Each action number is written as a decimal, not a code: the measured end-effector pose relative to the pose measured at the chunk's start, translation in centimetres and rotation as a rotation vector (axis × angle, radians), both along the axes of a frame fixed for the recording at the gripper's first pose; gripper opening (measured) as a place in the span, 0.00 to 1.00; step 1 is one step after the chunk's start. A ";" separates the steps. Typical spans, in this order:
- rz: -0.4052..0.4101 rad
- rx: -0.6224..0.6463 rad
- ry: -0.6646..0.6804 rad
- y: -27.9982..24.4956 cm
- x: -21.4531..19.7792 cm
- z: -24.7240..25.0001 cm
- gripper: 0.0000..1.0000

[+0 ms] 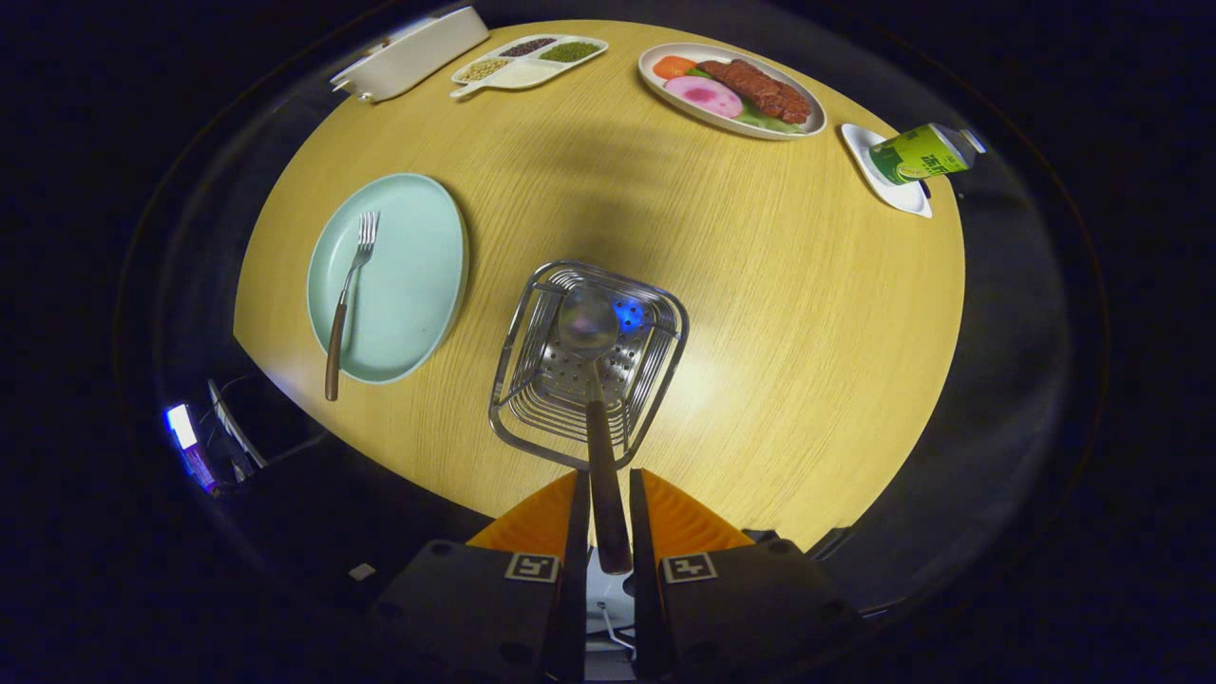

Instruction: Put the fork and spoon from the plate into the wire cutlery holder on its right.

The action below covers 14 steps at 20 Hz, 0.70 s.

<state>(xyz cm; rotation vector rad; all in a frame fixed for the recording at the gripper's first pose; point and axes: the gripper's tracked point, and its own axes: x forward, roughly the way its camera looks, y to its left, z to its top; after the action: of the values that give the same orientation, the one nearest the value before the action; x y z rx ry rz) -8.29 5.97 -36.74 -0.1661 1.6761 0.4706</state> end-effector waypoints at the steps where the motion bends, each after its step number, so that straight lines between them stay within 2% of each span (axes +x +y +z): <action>1: -0.033 0.006 -0.054 -0.2 0.8 0.4 0.26; 6: -0.185 0.035 -0.427 -0.7 5.2 5.1 0.26; 8: -0.239 0.084 -0.540 1.0 5.9 7.4 0.27; 11: -0.291 0.214 -0.588 7.0 4.4 9.3 0.31; 14: -0.273 0.307 -0.559 14.0 1.8 8.8 0.31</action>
<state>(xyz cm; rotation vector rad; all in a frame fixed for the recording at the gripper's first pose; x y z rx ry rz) -6.49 20.01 -27.98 0.1472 1.0437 0.4200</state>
